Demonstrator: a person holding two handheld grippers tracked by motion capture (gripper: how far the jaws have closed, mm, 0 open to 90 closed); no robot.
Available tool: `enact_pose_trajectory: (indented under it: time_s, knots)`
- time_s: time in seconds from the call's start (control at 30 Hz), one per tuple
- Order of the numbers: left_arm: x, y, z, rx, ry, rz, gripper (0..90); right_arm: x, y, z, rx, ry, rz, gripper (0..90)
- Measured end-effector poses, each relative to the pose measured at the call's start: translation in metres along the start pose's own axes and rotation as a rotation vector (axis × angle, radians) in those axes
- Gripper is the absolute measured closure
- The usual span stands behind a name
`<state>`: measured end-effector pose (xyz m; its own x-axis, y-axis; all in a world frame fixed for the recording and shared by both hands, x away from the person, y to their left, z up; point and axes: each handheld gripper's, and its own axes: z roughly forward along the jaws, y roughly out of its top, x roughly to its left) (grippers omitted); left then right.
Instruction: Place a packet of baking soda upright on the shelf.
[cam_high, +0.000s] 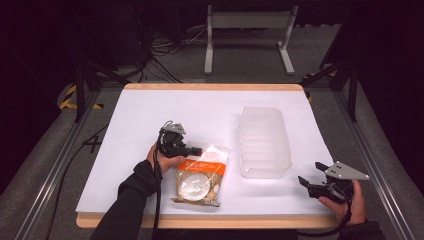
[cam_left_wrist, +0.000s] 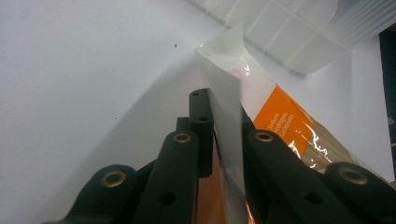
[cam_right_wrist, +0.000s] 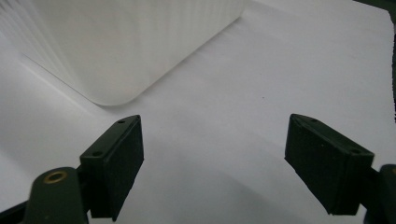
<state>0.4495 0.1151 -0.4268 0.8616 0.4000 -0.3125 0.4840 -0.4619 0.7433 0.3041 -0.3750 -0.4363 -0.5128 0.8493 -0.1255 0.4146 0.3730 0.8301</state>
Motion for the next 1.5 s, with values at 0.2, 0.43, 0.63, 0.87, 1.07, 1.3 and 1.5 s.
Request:
enact_pose_trajectory:
  time_s: [0.2,0.43,0.63,0.87,1.07,1.3,1.5]
  knots:
    - [-0.013,0.002,-0.011,-0.044,0.018,0.035,89.7,0.000,0.000,-0.002,-0.006,-0.002,0.003,20.3]
    - [-0.035,0.006,-0.029,-0.120,0.021,0.092,89.7,-0.001,0.001,-0.003,-0.013,-0.003,0.003,20.3]
    - [-0.058,0.011,-0.046,-0.185,0.021,0.144,89.8,-0.001,0.001,-0.004,-0.021,-0.004,0.004,20.3]
    - [-0.069,0.014,-0.058,-0.238,0.031,0.173,89.8,-0.002,0.002,-0.005,-0.024,-0.007,0.006,20.3]
    - [-0.078,0.017,-0.063,-0.266,0.051,0.212,89.8,-0.002,0.002,-0.005,-0.025,-0.010,0.007,20.3]
    - [-0.088,0.021,-0.067,-0.293,0.047,0.242,89.8,-0.003,0.002,-0.005,-0.028,-0.012,0.009,20.3]
    - [-0.093,0.026,-0.069,-0.323,0.051,0.255,89.8,-0.003,0.002,-0.005,-0.027,-0.014,0.009,20.2]
